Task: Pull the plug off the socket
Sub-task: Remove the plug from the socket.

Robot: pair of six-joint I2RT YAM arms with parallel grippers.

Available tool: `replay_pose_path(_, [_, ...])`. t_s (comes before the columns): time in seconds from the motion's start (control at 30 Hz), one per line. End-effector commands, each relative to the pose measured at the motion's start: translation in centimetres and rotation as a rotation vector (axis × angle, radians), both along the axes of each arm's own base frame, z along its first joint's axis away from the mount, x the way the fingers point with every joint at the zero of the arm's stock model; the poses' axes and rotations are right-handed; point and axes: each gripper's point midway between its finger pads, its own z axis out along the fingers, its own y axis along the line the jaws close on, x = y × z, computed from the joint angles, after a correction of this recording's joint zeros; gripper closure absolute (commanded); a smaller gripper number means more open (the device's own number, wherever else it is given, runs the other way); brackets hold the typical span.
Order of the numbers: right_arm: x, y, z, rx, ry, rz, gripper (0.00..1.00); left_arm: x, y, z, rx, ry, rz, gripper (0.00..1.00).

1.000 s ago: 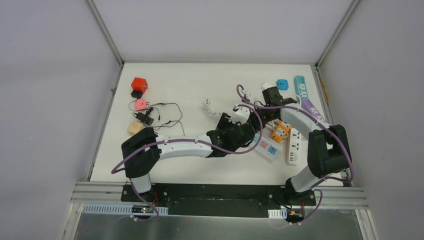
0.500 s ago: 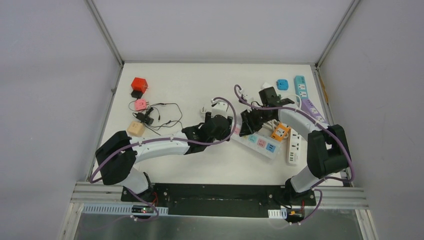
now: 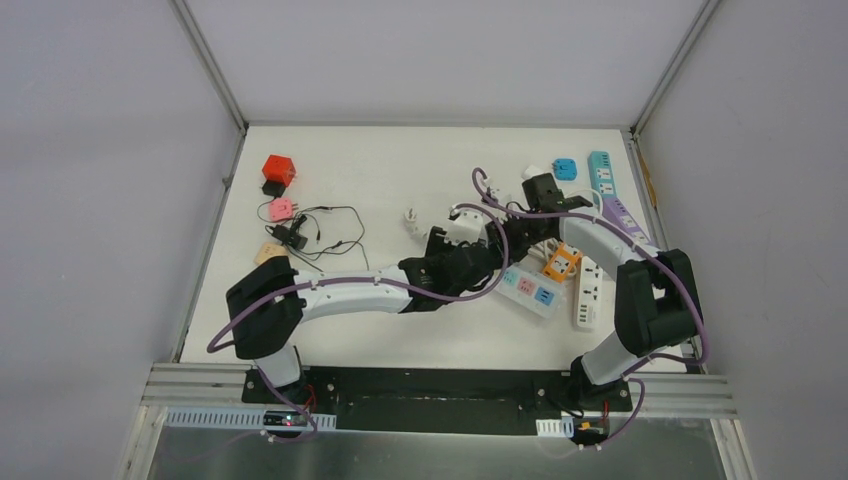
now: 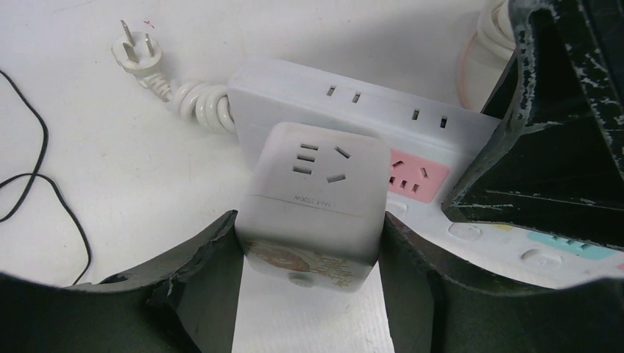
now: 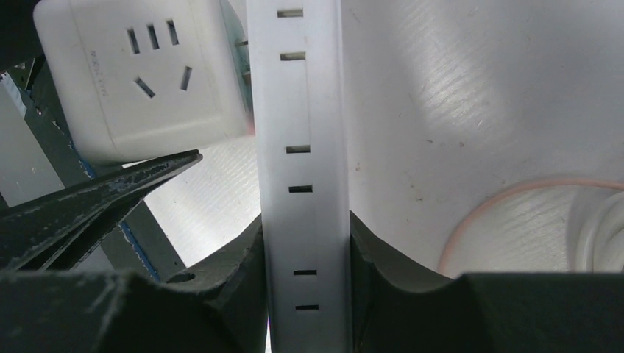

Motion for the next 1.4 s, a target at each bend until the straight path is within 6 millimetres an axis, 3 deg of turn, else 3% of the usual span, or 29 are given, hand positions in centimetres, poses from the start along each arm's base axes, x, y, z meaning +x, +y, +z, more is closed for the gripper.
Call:
replay_pose_path(0.0, [2.7,0.4,1.6,0.008,-0.102,-0.048,1.0,-0.4,-2.4,5.2,-0.257,0.014,-0.08,1.0])
replay_pose_path(0.1, [2.7,0.4,1.5,0.006,-0.1,-0.048,1.0,-0.3,-1.8,6.4,-0.448,0.066,-0.126,1.0])
replay_pose_path(0.23, [2.7,0.4,1.5,0.004,-0.101,-0.049,1.0,-0.3,-0.5,7.3,-0.524,0.082,-0.129,1.0])
replay_pose_path(0.4, [2.8,0.3,1.3,-0.002,-0.1,-0.052,1.0,-0.1,-0.1,7.3,-0.498,0.082,-0.104,1.0])
replay_pose_path(0.73, [2.9,0.1,1.0,-0.013,-0.1,-0.056,1.0,-1.3,-2.7,6.3,-0.221,-0.019,-0.047,1.0])
replay_pose_path(1.13, [3.0,0.0,1.1,-0.01,-0.103,-0.058,1.0,-1.4,-0.4,7.2,-0.267,-0.048,-0.049,1.0])
replay_pose_path(1.37, [3.0,0.0,1.1,-0.007,-0.103,-0.058,1.0,-2.7,-0.5,7.1,-0.301,-0.011,-0.217,1.0])
